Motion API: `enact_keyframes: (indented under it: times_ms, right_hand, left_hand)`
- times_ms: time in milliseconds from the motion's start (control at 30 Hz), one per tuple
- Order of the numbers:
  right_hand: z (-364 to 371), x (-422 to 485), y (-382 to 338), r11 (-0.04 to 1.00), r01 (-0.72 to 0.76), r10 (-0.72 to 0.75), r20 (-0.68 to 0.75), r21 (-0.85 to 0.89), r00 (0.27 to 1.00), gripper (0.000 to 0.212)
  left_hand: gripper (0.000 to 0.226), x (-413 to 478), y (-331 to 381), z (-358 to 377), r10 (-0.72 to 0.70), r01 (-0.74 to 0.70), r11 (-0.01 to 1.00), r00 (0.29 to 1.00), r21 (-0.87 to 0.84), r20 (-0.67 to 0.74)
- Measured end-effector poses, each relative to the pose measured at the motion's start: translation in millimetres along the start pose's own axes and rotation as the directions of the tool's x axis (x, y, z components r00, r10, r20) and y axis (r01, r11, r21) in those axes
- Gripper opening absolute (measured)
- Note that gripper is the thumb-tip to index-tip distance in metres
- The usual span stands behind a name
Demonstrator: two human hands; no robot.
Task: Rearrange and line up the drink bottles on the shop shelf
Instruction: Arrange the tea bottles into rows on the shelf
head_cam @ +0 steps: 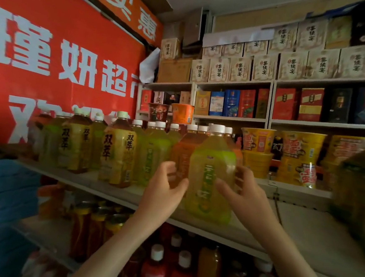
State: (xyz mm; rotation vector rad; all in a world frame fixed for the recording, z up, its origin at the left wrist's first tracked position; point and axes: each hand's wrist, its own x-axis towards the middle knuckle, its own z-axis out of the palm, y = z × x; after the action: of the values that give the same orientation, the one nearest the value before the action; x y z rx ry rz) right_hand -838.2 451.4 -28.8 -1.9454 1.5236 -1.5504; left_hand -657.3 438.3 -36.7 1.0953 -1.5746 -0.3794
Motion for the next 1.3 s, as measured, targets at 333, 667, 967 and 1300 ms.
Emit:
enact_keyframes:
  times_ms: [333,667,967,1300]
  right_hand:
    - [25,9,-6,0.978,-0.151,0.163,-0.076,0.141,0.984,0.086]
    - [21,10,-1,0.933,-0.232,0.221,0.072,0.276,0.973,0.06]
    - [16,13,-6,0.938,-0.223,0.183,0.168,0.266,0.969,0.054]
    - [6,12,-26,0.972,-0.206,0.203,0.042,0.114,0.978,0.079]
  left_hand:
    - [0.046,43,-45,-17,0.072,-0.024,0.992,0.916,-0.125,0.394]
    - [0.078,60,-42,5,0.052,0.086,0.98,0.755,-0.178,0.654]
    - [0.082,76,-35,13,0.055,0.2,0.944,0.69,-0.263,0.722]
    - [0.097,79,-39,23,0.076,0.168,0.941,0.739,-0.293,0.67]
